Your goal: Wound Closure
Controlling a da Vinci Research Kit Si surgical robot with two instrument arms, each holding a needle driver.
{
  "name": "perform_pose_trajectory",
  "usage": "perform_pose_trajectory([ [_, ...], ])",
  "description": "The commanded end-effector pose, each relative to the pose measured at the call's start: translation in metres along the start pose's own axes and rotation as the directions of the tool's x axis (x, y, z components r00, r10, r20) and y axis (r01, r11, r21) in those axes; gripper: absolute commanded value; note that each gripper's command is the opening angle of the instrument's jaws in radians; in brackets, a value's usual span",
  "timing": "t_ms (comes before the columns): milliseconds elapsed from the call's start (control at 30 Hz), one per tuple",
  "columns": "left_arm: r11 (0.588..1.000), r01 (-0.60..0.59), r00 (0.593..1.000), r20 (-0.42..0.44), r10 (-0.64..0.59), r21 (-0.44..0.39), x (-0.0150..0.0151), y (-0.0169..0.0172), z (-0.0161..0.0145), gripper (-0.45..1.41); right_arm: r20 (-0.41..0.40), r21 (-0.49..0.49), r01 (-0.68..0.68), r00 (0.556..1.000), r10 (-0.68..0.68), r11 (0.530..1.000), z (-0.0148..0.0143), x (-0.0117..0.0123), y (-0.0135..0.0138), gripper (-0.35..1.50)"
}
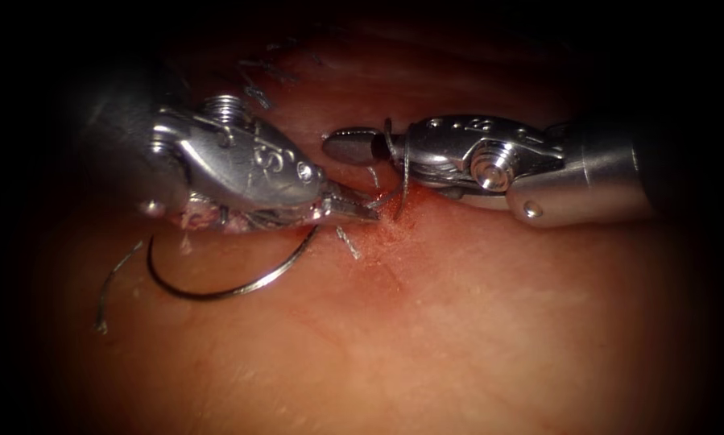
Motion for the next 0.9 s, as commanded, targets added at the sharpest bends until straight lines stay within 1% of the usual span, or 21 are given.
perform_pose_trajectory([
  [33, 1.0, -0.001, 1.0, 0.0, 0.001, 0.003, -0.0001, 0.0001, 0.0006, -0.45, 0.003, 0.009, 0.008, 1.0, -0.008, 1.0, 0.0004, -0.0003, -0.0002, -0.35],
  [133, 1.0, -0.003, 1.0, 0.002, 0.003, 0.008, -0.0003, -0.0003, 0.0003, -0.45, 0.0, 0.006, 0.028, 1.0, -0.028, 1.0, -0.0006, 0.0001, -0.0007, -0.35],
  [267, 1.0, -0.002, 1.0, 0.006, 0.001, 0.013, -0.001, -0.0012, 0.0002, -0.45, -0.012, -0.013, 0.078, 0.997, -0.079, 0.997, -0.0026, 0.0009, -0.0019, -0.35],
  [367, 1.0, 0.007, 1.0, 0.012, -0.007, 0.015, -0.0015, -0.0022, 0.0001, -0.45, -0.014, -0.013, 0.094, 0.995, -0.095, 0.995, -0.0037, 0.0008, -0.003, -0.35],
  [400, 1.0, 0.015, 1.0, 0.019, -0.015, 0.019, -0.0021, -0.0031, 0.0, -0.45, -0.014, -0.015, 0.103, 0.995, -0.104, 0.995, -0.0043, 0.0004, -0.0036, -0.35],
  [533, 0.999, 0.041, 0.999, 0.032, -0.041, 0.027, -0.0036, -0.0052, -0.0005, -0.45, -0.019, -0.021, 0.107, 0.994, -0.108, 0.994, -0.0055, -0.0002, -0.0042, -0.35],
  [633, 0.997, 0.059, 0.997, 0.055, -0.061, 0.043, -0.0055, -0.0089, -0.0009, -0.45, -0.029, -0.027, 0.114, 0.993, -0.115, 0.993, -0.0062, -0.0006, -0.0048, -0.35],
  [900, 0.996, 0.082, 0.99, 0.115, -0.086, 0.04, -0.0062, -0.0147, 0.0001, -0.45, -0.034, -0.028, 0.138, 0.99, -0.139, 0.99, -0.0062, -0.0008, -0.0053, -0.35],
])
